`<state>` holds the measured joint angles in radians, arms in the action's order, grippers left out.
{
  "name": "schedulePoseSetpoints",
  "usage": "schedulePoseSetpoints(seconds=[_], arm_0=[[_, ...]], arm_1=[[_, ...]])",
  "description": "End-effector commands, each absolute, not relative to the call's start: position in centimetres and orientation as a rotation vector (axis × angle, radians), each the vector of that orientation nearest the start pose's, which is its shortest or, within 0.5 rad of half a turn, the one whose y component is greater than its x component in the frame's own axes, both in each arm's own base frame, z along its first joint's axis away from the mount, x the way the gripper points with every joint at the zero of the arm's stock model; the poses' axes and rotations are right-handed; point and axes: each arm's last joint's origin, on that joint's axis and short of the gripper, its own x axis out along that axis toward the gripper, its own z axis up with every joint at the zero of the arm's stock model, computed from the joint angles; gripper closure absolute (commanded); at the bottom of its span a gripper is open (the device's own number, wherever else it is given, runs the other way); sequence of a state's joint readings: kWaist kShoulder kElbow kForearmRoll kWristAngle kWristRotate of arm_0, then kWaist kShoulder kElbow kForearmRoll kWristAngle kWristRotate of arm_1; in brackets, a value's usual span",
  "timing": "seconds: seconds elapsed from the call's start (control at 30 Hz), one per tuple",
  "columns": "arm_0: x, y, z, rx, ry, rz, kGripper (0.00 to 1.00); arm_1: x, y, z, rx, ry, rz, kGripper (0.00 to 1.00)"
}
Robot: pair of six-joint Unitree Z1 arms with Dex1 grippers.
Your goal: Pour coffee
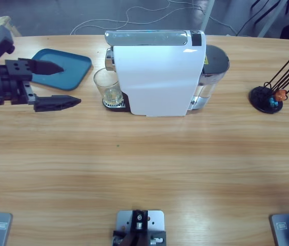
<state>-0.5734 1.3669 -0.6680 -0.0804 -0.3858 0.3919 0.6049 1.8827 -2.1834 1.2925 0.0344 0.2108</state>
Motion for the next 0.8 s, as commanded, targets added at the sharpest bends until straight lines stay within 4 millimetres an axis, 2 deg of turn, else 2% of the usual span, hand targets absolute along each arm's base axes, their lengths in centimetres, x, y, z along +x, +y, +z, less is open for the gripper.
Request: schedulePoseSetpoints(seconds=[0.03, 0.07, 0.23, 0.43, 0.8], arm_0=[[17.8, -14.0, 26.7, 0.406, 0.512, -1.05, 0.018], [17.8, -14.0, 26.7, 0.406, 0.512, -1.05, 0.018], [17.9, -14.1, 26.6, 0.407, 0.517, -1.051, 0.018], [18.1, -14.2, 26.4, 0.408, 0.529, -1.052, 0.018], [18.2, -14.3, 26.4, 0.405, 0.521, -1.056, 0.018]], arm_1=[[33.0, 23.5, 41.2, -0.146, 1.131, 0.474, 0.894], [33.3, 23.8, 41.1, -0.172, 1.12, 0.499, 1.0], [34.3, 24.8, 40.9, -0.167, 1.123, 0.552, 1.0], [34.1, 24.5, 41.2, -0.2, 1.126, 0.512, 1.0], [34.8, 25.1, 39.7, -0.198, 1.169, 0.512, 1.0]])
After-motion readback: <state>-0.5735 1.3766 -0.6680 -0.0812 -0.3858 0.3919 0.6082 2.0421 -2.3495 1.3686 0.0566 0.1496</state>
